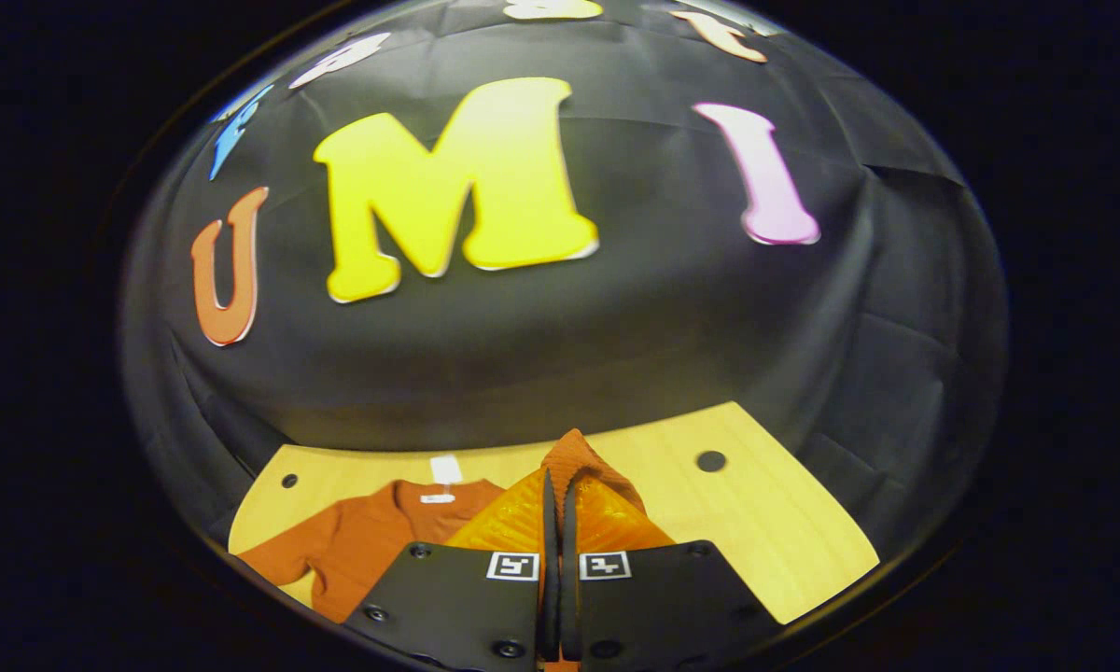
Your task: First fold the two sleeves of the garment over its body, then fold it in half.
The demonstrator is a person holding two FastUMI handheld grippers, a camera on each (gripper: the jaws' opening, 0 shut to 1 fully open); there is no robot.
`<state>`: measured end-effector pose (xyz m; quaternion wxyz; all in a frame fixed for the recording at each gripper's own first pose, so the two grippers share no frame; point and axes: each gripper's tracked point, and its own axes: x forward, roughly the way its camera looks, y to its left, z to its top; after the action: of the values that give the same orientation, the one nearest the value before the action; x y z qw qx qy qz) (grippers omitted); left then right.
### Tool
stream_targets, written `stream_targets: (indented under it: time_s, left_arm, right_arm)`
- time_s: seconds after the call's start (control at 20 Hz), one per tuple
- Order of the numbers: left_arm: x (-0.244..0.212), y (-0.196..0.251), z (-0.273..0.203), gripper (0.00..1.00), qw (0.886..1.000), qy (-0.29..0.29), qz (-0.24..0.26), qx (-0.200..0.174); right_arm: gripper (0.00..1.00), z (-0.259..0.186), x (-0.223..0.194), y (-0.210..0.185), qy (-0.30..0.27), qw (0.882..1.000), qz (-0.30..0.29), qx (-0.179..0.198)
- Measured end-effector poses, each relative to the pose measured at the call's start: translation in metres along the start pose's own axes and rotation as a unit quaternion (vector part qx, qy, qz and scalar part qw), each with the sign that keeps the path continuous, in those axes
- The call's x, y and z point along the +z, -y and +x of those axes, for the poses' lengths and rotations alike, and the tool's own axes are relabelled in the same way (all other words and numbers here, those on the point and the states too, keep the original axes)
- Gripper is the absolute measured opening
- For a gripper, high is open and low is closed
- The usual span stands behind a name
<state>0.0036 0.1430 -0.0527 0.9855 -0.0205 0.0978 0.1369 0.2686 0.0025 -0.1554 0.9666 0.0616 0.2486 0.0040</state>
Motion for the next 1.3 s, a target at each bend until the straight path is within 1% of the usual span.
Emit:
stream_targets:
  time_s: [0.1,0.2,0.3,0.45,0.55,0.65,0.75,0.8,0.9,1.0,1.05,1.1,1.15,1.2,1.25,1.3]
  left_arm:
    - [0.002,-0.028,-0.006,0.99,1.000,0.001,0.001,0.026]
    - [-0.002,-0.048,-0.011,0.99,0.999,-0.004,-0.012,0.046]
    - [-0.006,-0.061,-0.014,0.99,0.998,-0.007,-0.021,0.060]
    - [-0.010,-0.086,-0.022,0.99,0.996,-0.014,-0.011,0.091]
    - [-0.011,-0.093,-0.028,0.99,0.994,-0.014,-0.012,0.103]
    - [-0.017,-0.099,-0.033,0.98,0.993,-0.022,-0.015,0.113]
    - [-0.029,-0.107,-0.039,0.99,0.991,-0.036,-0.022,0.124]
    - [-0.037,-0.109,-0.042,0.98,0.990,-0.047,-0.030,0.127]
    - [-0.045,-0.115,-0.044,0.99,0.989,-0.055,-0.031,0.135]
    - [-0.054,-0.117,-0.046,0.99,0.988,-0.062,-0.026,0.137]
    - [-0.057,-0.117,-0.044,0.99,0.988,-0.065,-0.022,0.137]
    - [-0.058,-0.121,-0.045,0.99,0.988,-0.067,-0.017,0.139]
    - [-0.060,-0.122,-0.043,0.99,0.988,-0.066,-0.014,0.140]
    - [-0.061,-0.123,-0.040,0.99,0.988,-0.064,-0.015,0.140]
    - [-0.061,-0.124,-0.038,0.99,0.988,-0.065,-0.019,0.140]
    - [-0.064,-0.124,-0.036,1.00,0.988,-0.065,-0.023,0.139]
  right_arm:
    - [0.01,0.015,-0.003,-0.062,0.000,0.999,-0.024,0.035]
    - [0.01,0.027,-0.020,-0.120,-0.014,0.997,-0.041,0.066]
    - [0.01,0.040,-0.053,-0.176,-0.032,0.993,-0.062,0.094]
    - [0.01,0.057,-0.114,-0.233,-0.071,0.986,-0.092,0.118]
    - [0.01,0.065,-0.152,-0.259,-0.097,0.981,-0.109,0.129]
    - [0.01,0.082,-0.185,-0.277,-0.111,0.977,-0.124,0.136]
    - [0.01,0.096,-0.218,-0.286,-0.131,0.973,-0.127,0.142]
    - [0.01,0.106,-0.233,-0.289,-0.142,0.972,-0.126,0.138]
    - [0.01,0.114,-0.249,-0.294,-0.156,0.970,-0.123,0.136]
    - [0.07,0.119,-0.262,-0.298,-0.170,0.968,-0.123,0.137]
    - [0.10,0.117,-0.265,-0.302,-0.174,0.968,-0.114,0.141]
    - [0.07,0.112,-0.263,-0.309,-0.177,0.967,-0.100,0.155]
    - [0.20,0.110,-0.265,-0.319,-0.179,0.966,-0.083,0.170]
    - [0.36,0.106,-0.263,-0.322,-0.178,0.965,-0.079,0.176]
    - [0.55,0.104,-0.261,-0.324,-0.175,0.965,-0.087,0.176]
    - [0.61,0.099,-0.258,-0.327,-0.171,0.964,-0.090,0.182]
